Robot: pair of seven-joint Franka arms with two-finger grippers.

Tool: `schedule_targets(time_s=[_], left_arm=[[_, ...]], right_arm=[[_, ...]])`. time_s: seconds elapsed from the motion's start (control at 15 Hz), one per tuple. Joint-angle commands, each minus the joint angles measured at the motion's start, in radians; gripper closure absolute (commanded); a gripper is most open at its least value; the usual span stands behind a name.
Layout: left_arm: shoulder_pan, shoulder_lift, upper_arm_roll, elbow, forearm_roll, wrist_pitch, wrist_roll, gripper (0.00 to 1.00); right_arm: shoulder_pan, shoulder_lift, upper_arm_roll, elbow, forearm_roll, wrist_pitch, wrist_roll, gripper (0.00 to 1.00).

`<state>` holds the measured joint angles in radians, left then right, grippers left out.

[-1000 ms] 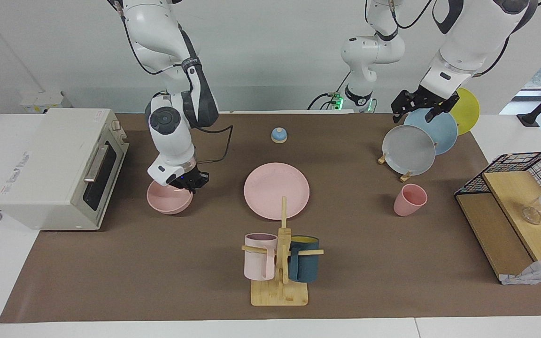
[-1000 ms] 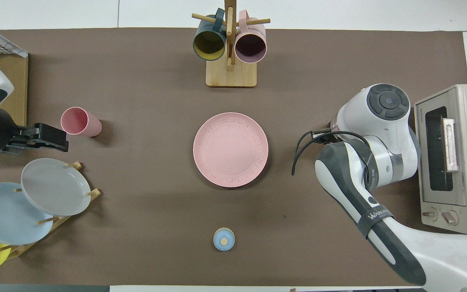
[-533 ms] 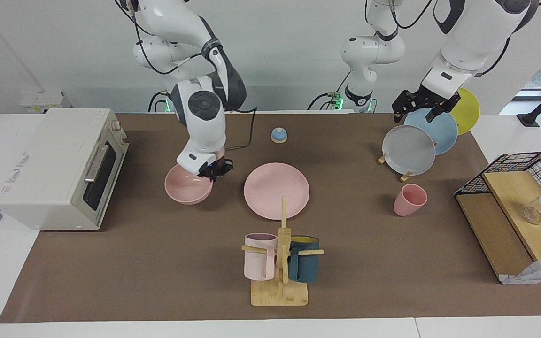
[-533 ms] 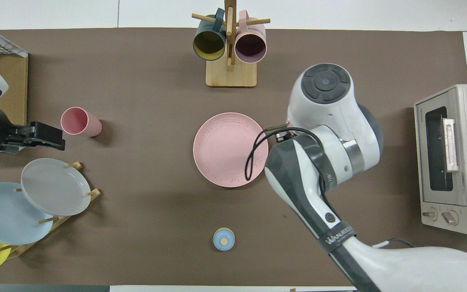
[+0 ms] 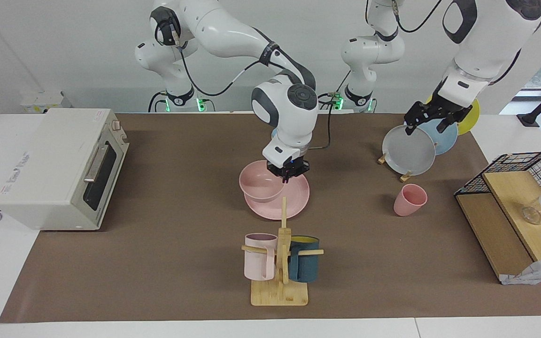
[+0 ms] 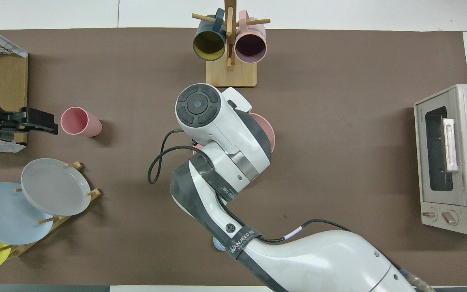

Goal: Organize tableware
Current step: 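Carry the pink bowl with the right gripper over the pink plate, then lower the bowl onto the plate and open the right gripper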

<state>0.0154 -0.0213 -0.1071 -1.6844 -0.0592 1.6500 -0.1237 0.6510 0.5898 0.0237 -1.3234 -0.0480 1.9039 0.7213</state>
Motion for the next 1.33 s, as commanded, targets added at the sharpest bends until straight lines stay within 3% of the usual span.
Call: schedule_targets(time_s=[0.0, 0.27, 0.47, 0.93, 1.0, 1.13, 1.2, 1.27], left_arm=[[0.009, 0.111, -0.005, -0.005, -0.011, 0.103, 0.009, 0.00], [-0.006, 0.250, -0.003, -0.027, -0.010, 0.275, 0.004, 0.00], [0.001, 0.245, -0.003, -0.127, -0.011, 0.376, -0.002, 0.00], [-0.002, 0.253, -0.003, -0.193, -0.010, 0.465, -0.047, 0.00], [-0.003, 0.254, -0.003, -0.204, -0.010, 0.487, -0.045, 0.00], [-0.003, 0.256, -0.003, -0.218, -0.008, 0.504, -0.040, 0.04], [-0.003, 0.256, -0.003, -0.219, -0.008, 0.504, -0.040, 0.18], [-0.005, 0.256, -0.003, -0.219, -0.007, 0.501, -0.039, 0.55]], right_arm=[[-0.016, 0.009, 0.015, 0.030, 0.033, 0.021, 0.017, 1.00], [0.016, 0.007, 0.018, 0.007, 0.082, 0.049, 0.067, 1.00], [0.024, -0.011, 0.016, -0.057, 0.079, 0.070, 0.067, 1.00], [0.021, -0.021, 0.018, -0.097, 0.080, 0.129, 0.067, 1.00], [0.018, -0.021, 0.018, -0.091, 0.088, 0.129, 0.067, 0.95], [0.007, -0.025, 0.016, -0.065, 0.082, 0.095, 0.067, 0.42], [0.004, -0.024, 0.015, -0.035, 0.074, 0.043, 0.066, 0.22], [-0.005, -0.028, 0.004, -0.025, 0.074, 0.008, 0.058, 0.00]])
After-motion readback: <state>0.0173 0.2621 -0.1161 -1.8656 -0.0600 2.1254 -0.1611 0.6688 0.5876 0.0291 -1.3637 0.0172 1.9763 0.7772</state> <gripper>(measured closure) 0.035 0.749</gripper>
